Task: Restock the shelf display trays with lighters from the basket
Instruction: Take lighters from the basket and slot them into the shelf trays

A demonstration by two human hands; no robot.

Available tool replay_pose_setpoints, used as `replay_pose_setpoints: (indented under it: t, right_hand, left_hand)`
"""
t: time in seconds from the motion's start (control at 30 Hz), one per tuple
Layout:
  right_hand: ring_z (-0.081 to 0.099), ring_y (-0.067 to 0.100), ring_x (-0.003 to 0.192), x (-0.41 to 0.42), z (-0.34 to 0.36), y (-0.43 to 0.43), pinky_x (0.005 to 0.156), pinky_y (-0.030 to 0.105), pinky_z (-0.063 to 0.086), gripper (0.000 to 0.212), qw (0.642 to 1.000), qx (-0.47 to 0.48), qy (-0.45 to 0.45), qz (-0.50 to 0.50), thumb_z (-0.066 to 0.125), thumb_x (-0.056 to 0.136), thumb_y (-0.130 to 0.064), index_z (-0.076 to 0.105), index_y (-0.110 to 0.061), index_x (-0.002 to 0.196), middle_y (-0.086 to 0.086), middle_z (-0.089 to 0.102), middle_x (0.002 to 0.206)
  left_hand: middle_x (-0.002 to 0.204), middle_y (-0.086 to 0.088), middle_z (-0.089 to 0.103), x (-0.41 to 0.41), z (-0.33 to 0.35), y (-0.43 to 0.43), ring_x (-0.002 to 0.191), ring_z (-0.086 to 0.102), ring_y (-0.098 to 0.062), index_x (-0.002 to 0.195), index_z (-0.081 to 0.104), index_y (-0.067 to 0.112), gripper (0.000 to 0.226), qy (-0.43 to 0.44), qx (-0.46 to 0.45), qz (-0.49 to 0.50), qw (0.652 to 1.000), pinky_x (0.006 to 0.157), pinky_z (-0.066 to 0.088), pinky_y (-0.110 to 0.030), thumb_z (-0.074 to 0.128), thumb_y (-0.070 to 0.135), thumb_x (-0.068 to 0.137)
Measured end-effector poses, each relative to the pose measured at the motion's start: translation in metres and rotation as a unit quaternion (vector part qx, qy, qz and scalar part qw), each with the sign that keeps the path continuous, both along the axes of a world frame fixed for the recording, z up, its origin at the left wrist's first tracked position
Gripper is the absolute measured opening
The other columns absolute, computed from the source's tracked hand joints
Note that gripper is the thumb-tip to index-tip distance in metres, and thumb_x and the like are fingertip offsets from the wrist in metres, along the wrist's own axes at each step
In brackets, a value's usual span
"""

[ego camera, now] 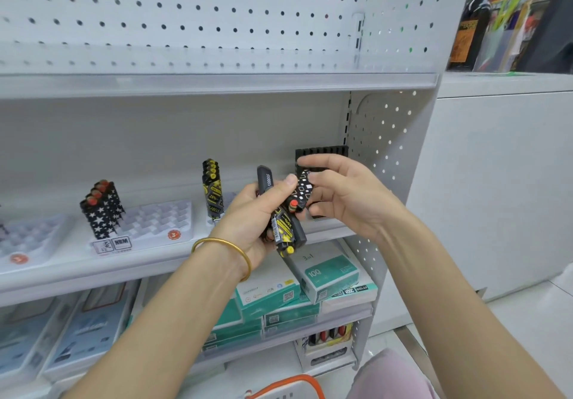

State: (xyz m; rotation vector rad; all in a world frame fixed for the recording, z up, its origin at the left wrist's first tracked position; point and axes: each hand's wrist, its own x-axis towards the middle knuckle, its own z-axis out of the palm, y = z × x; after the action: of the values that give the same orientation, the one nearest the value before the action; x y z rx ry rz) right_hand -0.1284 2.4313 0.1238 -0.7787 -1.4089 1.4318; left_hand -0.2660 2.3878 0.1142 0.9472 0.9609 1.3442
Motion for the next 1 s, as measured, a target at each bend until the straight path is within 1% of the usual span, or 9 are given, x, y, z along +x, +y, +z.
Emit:
replay_pose_setpoints:
  t: [0.07,0.17,0.3,0.37,0.5,0.67,0.83,0.93,1.0]
  right_hand:
    - [0.060,0.017,0.059,-0.002,-0.001,-0.003,0.051,0.022,0.052,0.025,1.000,-0.007,0.028,0.011,0.043,0.093,0.003,0.060,-0.004,0.111,0.014,0.061,0.079]
    - [0.067,0.023,0.069,-0.006,-0.004,-0.010,0.057,0.024,0.055,0.016,0.999,-0.001,0.036,0.031,0.048,0.090,0.006,0.062,0.000,0.098,0.018,0.066,0.085]
    - [0.070,0.027,0.070,-0.018,-0.008,-0.026,0.059,0.028,0.057,0.012,0.997,0.027,-0.035,0.059,0.058,0.082,0.011,0.058,0.000,0.087,0.016,0.066,0.079]
    - [0.070,0.028,0.072,-0.028,-0.008,-0.033,0.061,0.030,0.058,0.017,0.992,0.057,-0.082,0.078,0.061,0.080,0.012,0.058,-0.002,0.091,0.015,0.063,0.081]
    - [0.070,0.026,0.075,-0.062,-0.002,-0.044,0.069,0.030,0.059,0.038,0.974,0.093,-0.160,0.134,0.056,0.084,0.012,0.060,-0.009,0.115,0.010,0.057,0.093]
    - [0.065,0.021,0.075,-0.121,0.003,-0.044,0.077,0.037,0.056,0.026,0.978,0.101,-0.130,0.129,0.049,0.090,0.008,0.058,-0.006,0.110,0.011,0.059,0.096]
    - [0.057,0.016,0.077,-0.173,0.004,-0.037,0.071,0.033,0.053,0.021,0.970,0.161,-0.168,0.065,0.061,0.086,-0.004,0.058,-0.012,0.106,0.010,0.061,0.097]
    - [0.053,0.016,0.065,-0.195,0.007,-0.044,0.050,0.016,0.049,0.027,0.973,0.167,-0.137,0.077,0.058,0.086,0.002,0.054,-0.014,0.107,0.004,0.053,0.084]
    - [0.052,0.018,0.065,-0.214,0.010,-0.050,0.050,0.019,0.051,0.035,0.966,0.203,-0.128,0.091,0.059,0.084,0.006,0.054,-0.014,0.111,0.007,0.049,0.082]
  left_hand:
    - [0.060,0.003,0.067,-0.008,0.000,-0.005,0.051,0.061,-0.010,0.091,0.056,0.015,0.017,-0.004,-0.003,0.012,1.000,0.055,0.048,-0.024,0.064,0.028,0.084]
    - [0.060,0.005,0.066,-0.023,0.001,-0.016,0.049,0.062,-0.009,0.092,0.055,0.016,0.017,-0.018,-0.005,0.027,0.999,0.051,0.049,-0.022,0.065,0.026,0.083]
    - [0.061,0.003,0.065,-0.044,-0.001,-0.030,0.049,0.062,-0.008,0.090,0.054,0.016,0.015,-0.001,0.003,0.065,0.998,0.047,0.047,-0.022,0.066,0.022,0.083]
    - [0.061,0.003,0.064,-0.055,-0.002,-0.037,0.049,0.061,-0.009,0.092,0.054,0.016,0.016,0.005,0.005,0.080,0.997,0.048,0.045,-0.021,0.066,0.020,0.083]
    - [0.069,-0.001,0.062,-0.083,-0.006,-0.055,0.049,0.061,-0.010,0.096,0.053,0.014,0.017,0.000,0.000,0.121,0.993,0.044,0.045,-0.021,0.065,0.018,0.085]
    - [0.068,-0.005,0.056,-0.127,-0.010,-0.078,0.046,0.058,-0.012,0.096,0.051,0.012,0.010,-0.029,0.007,0.183,0.983,0.042,0.045,-0.019,0.057,0.008,0.089]
    - [0.068,-0.005,0.058,-0.163,-0.015,-0.095,0.048,0.059,-0.014,0.092,0.052,0.013,0.008,-0.030,-0.008,0.219,0.975,0.044,0.046,-0.020,0.056,0.007,0.088]
    - [0.070,-0.005,0.058,-0.176,-0.018,-0.104,0.048,0.058,-0.015,0.092,0.052,0.013,0.010,-0.038,-0.018,0.229,0.973,0.045,0.047,-0.021,0.056,0.005,0.088]
    - [0.070,-0.007,0.056,-0.183,-0.020,-0.109,0.046,0.057,-0.015,0.095,0.051,0.011,0.012,-0.055,-0.016,0.239,0.969,0.043,0.047,-0.020,0.054,0.002,0.088]
